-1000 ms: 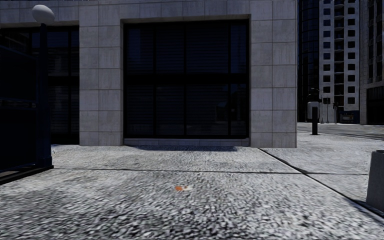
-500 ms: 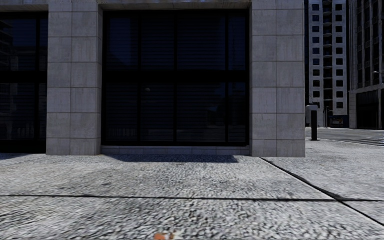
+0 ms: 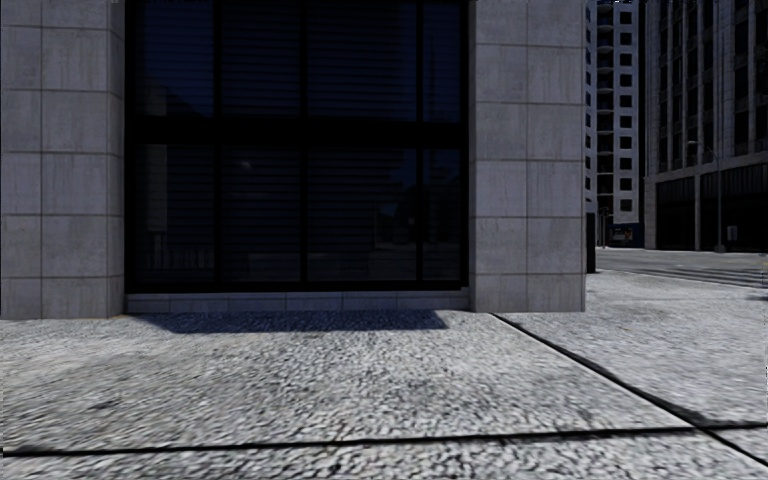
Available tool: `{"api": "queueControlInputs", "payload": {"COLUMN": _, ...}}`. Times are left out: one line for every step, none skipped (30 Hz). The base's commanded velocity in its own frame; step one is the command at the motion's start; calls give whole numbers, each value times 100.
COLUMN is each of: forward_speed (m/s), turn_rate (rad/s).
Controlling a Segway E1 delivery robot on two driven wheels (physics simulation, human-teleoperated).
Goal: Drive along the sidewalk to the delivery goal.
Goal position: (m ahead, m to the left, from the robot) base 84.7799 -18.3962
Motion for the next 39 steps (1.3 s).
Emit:
{"api": "queueControlInputs", "payload": {"forward_speed": 109, "turn_rate": -45}}
{"api": "queueControlInputs", "payload": {"forward_speed": 111, "turn_rate": -45}}
{"api": "queueControlInputs", "payload": {"forward_speed": 115, "turn_rate": -45}}
{"api": "queueControlInputs", "payload": {"forward_speed": 115, "turn_rate": -45}}
{"api": "queueControlInputs", "payload": {"forward_speed": 121, "turn_rate": -45}}
{"api": "queueControlInputs", "payload": {"forward_speed": 126, "turn_rate": -45}}
{"api": "queueControlInputs", "payload": {"forward_speed": 129, "turn_rate": -45}}
{"api": "queueControlInputs", "payload": {"forward_speed": 129, "turn_rate": -45}}
{"api": "queueControlInputs", "payload": {"forward_speed": 130, "turn_rate": -45}}
{"api": "queueControlInputs", "payload": {"forward_speed": 130, "turn_rate": -46}}
{"api": "queueControlInputs", "payload": {"forward_speed": 130, "turn_rate": -46}}
{"api": "queueControlInputs", "payload": {"forward_speed": 130, "turn_rate": -47}}
{"api": "queueControlInputs", "payload": {"forward_speed": 130, "turn_rate": -48}}
{"api": "queueControlInputs", "payload": {"forward_speed": 130, "turn_rate": -49}}
{"api": "queueControlInputs", "payload": {"forward_speed": 130, "turn_rate": -49}}
{"api": "queueControlInputs", "payload": {"forward_speed": 130, "turn_rate": -49}}
{"api": "queueControlInputs", "payload": {"forward_speed": 130, "turn_rate": -49}}
{"api": "queueControlInputs", "payload": {"forward_speed": 131, "turn_rate": -49}}
{"api": "queueControlInputs", "payload": {"forward_speed": 131, "turn_rate": -49}}
{"api": "queueControlInputs", "payload": {"forward_speed": 133, "turn_rate": -49}}
{"api": "queueControlInputs", "payload": {"forward_speed": 135, "turn_rate": -49}}
{"api": "queueControlInputs", "payload": {"forward_speed": 135, "turn_rate": -49}}
{"api": "queueControlInputs", "payload": {"forward_speed": 135, "turn_rate": -49}}
{"api": "queueControlInputs", "payload": {"forward_speed": 135, "turn_rate": -49}}
{"api": "queueControlInputs", "payload": {"forward_speed": 135, "turn_rate": -49}}
{"api": "queueControlInputs", "payload": {"forward_speed": 136, "turn_rate": -49}}
{"api": "queueControlInputs", "payload": {"forward_speed": 136, "turn_rate": -49}}
{"api": "queueControlInputs", "payload": {"forward_speed": 136, "turn_rate": -49}}
{"api": "queueControlInputs", "payload": {"forward_speed": 136, "turn_rate": -56}}
{"api": "queueControlInputs", "payload": {"forward_speed": 136, "turn_rate": -60}}
{"api": "queueControlInputs", "payload": {"forward_speed": 136, "turn_rate": -60}}
{"api": "queueControlInputs", "payload": {"forward_speed": 136, "turn_rate": -61}}
{"api": "queueControlInputs", "payload": {"forward_speed": 136, "turn_rate": -61}}
{"api": "queueControlInputs", "payload": {"forward_speed": 136, "turn_rate": -61}}
{"api": "queueControlInputs", "payload": {"forward_speed": 136, "turn_rate": -61}}
{"api": "queueControlInputs", "payload": {"forward_speed": 136, "turn_rate": -61}}
{"api": "queueControlInputs", "payload": {"forward_speed": 137, "turn_rate": -61}}
{"api": "queueControlInputs", "payload": {"forward_speed": 139, "turn_rate": -61}}
{"api": "queueControlInputs", "payload": {"forward_speed": 139, "turn_rate": -61}}
